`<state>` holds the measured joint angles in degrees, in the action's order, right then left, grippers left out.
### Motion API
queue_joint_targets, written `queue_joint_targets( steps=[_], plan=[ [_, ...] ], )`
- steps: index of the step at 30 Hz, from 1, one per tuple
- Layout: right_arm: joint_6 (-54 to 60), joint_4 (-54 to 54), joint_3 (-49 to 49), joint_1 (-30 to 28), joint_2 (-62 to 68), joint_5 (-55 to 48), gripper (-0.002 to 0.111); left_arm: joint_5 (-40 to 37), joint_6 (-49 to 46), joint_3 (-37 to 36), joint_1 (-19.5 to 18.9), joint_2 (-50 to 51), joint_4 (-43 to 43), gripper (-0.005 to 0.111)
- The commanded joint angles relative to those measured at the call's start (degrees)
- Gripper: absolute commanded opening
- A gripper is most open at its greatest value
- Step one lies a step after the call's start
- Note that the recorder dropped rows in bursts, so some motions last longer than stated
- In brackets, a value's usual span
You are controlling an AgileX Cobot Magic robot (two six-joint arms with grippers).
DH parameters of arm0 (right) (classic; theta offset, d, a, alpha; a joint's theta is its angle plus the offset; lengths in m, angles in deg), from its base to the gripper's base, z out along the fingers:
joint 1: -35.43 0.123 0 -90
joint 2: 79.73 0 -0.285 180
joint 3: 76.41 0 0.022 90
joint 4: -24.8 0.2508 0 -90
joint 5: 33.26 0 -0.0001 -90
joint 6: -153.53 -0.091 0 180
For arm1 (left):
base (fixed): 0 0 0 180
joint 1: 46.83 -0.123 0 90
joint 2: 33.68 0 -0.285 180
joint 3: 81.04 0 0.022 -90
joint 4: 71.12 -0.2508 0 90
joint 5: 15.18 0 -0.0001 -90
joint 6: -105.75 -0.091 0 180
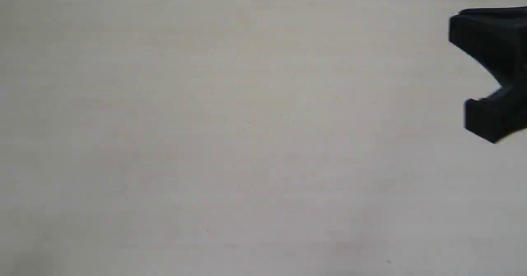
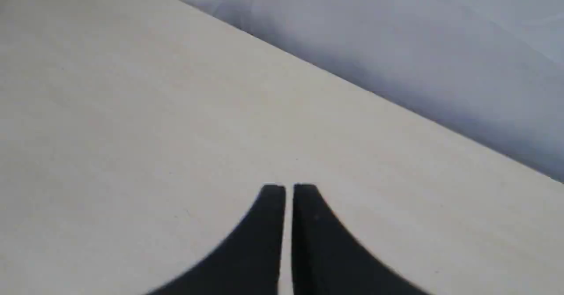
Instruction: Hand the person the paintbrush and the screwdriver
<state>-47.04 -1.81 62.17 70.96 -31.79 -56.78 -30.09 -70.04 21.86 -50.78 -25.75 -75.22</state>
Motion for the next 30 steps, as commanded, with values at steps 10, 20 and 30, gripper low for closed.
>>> queue_joint_targets(
  steps=[10,20,30],
  plan=[
    [-1.88,-3.83,-14.49,-17.21,-23.37,13.28,0.004,0.58,0.12,-0.12,0.32,-0.14,0.28,0.000],
    [-3.44,-0.86,-35.61,-38.78,-32.89,33.60,0.004,0.58,0.12,-0.12,0.32,-0.14,0.28,0.000],
    [-4.51,-1.71,-35.80,-43.49,-34.31,31.83,0.004,0.58,0.12,-0.12,0.32,-0.14,0.16,0.000]
  ],
)
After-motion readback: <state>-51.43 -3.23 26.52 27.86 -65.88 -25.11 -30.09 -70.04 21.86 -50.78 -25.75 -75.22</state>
